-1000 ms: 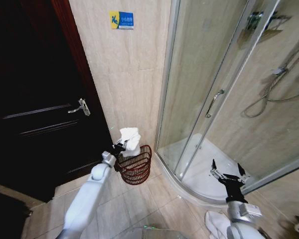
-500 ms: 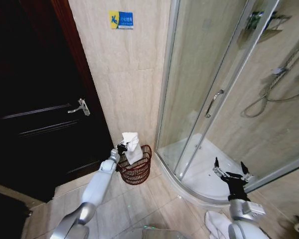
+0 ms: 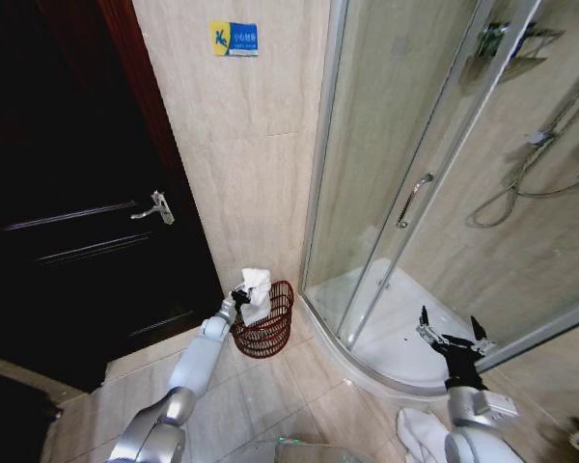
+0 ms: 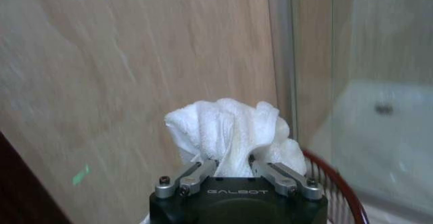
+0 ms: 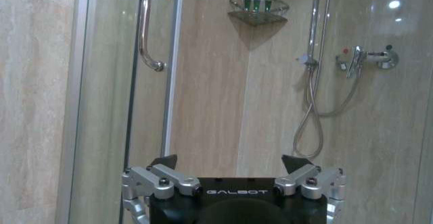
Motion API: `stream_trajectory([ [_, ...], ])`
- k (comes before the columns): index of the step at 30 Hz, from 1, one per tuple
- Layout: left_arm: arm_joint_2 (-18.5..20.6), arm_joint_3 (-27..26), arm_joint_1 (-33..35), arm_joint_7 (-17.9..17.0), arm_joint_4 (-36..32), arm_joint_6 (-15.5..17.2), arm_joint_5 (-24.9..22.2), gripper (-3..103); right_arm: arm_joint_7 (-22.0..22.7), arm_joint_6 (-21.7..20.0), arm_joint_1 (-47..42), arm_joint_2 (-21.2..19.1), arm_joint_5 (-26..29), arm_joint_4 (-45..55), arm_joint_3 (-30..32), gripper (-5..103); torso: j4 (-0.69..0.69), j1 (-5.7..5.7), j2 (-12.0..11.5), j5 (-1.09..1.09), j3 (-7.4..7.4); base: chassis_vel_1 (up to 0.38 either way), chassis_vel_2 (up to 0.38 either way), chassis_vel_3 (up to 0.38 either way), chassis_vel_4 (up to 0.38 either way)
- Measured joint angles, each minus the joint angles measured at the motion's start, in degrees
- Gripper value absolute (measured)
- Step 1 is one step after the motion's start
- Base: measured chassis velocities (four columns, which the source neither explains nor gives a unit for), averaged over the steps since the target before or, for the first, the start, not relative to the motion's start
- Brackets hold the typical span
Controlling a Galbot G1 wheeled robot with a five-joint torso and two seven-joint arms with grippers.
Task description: Discard the used towel into the hamper.
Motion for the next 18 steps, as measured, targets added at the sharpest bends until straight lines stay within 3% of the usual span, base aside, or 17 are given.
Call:
stream_trajectory([
  [2,0.8,1.6,1.1,0.0,-3.6,7.0,-0.7,10,0.0,0.0,0.0,0.0,0.3,0.0,0.1,100,0.0,0.0,0.0,-0.01,0.0,0.0,0.0,0.0,0.0],
  [4,1.7,3.0,1.8,0.2,-6.7,13.3,-1.4,20,0.0,0.2,-0.2,0.0,0.5,-0.2,0.2,100,0.0,0.0,0.0,0.0,0.0,0.0,0.0,0.0,0.0],
  [6,2.0,3.6,2.0,0.3,-7.5,15.2,-1.6,26,0.0,0.3,-0.3,0.0,0.6,-0.3,0.3,100,0.0,0.0,0.0,0.0,0.0,0.0,0.0,0.0,0.0],
  [8,2.3,4.0,2.0,0.5,-8.1,16.3,-1.8,36,0.0,0.5,-0.6,0.0,0.9,-0.4,0.5,100,-0.01,0.0,0.0,0.0,0.0,0.0,0.0,0.0,0.0],
  [10,2.3,4.2,2.0,0.5,-8.4,16.7,-1.9,36,0.0,0.6,-0.7,0.0,0.9,-0.4,0.6,100,-0.01,0.0,0.0,0.0,0.0,0.0,0.0,0.0,0.0],
  [18,2.3,4.7,1.9,0.5,-8.6,16.7,-2.1,68,-0.1,0.7,-0.9,0.0,1.1,-0.5,0.7,100,-0.01,0.0,0.0,0.0,0.0,0.0,0.0,0.0,0.0],
])
